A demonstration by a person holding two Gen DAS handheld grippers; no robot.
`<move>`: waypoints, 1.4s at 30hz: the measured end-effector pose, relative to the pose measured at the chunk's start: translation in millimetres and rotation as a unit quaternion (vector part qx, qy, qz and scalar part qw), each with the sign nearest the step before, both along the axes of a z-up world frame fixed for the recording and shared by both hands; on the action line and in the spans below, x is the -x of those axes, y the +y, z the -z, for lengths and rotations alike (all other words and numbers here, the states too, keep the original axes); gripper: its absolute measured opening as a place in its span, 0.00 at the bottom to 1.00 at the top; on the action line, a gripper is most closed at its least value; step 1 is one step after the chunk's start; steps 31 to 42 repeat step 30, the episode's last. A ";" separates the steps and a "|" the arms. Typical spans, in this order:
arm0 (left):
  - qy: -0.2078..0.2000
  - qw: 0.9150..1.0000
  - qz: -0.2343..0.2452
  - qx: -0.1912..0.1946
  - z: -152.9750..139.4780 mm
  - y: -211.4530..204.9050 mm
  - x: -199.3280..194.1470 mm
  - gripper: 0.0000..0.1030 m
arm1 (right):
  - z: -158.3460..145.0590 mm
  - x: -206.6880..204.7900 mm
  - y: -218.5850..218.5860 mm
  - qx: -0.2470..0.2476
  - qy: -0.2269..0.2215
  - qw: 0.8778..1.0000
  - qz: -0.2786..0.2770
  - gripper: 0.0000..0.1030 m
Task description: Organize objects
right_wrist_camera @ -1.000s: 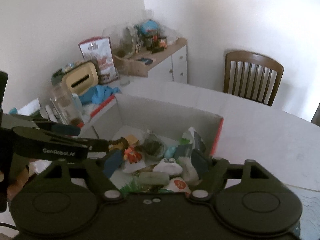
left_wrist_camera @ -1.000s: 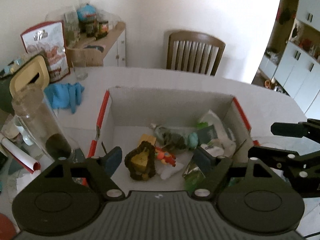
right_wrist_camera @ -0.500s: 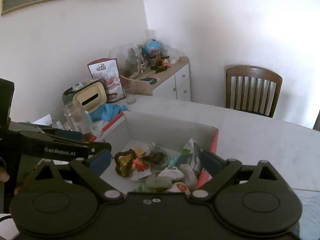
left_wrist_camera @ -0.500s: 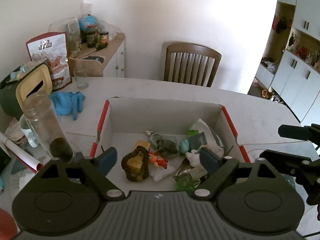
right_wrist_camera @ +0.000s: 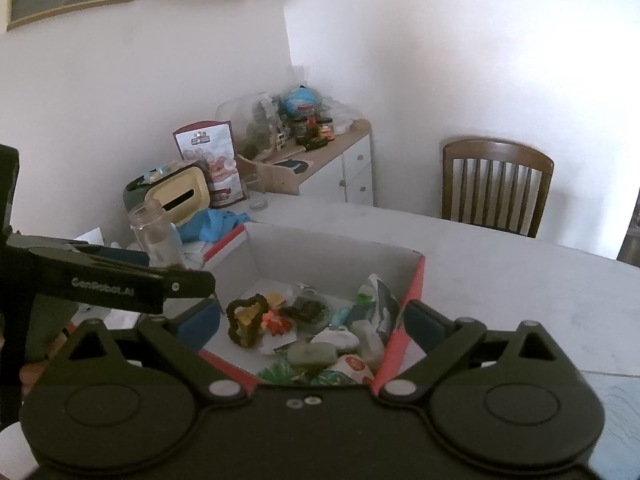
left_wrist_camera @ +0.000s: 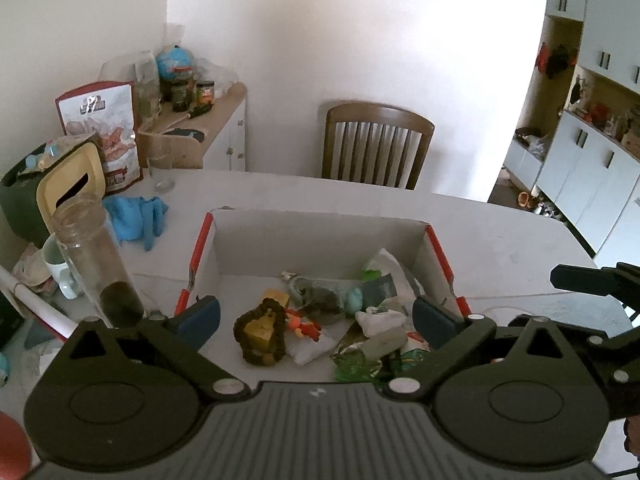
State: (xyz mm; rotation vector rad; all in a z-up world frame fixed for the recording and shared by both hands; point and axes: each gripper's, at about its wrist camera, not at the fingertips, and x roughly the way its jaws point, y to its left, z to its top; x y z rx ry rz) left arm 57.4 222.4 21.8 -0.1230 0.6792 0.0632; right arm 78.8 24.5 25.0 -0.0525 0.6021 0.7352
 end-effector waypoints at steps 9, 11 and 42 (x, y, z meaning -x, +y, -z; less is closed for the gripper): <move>-0.010 1.000 0.003 -0.010 -3.7 -11.1 8.2 1.00 | 3.3 5.3 -13.7 -0.019 0.009 1.000 0.018 0.96; -0.009 1.000 0.002 -0.013 -3.1 -13.2 8.8 1.00 | 3.8 7.5 -15.1 -0.016 0.007 1.000 0.020 0.96; -0.004 1.000 0.003 -0.026 2.9 -20.6 9.3 1.00 | 15.1 13.1 -32.3 -0.023 0.030 0.998 0.055 0.96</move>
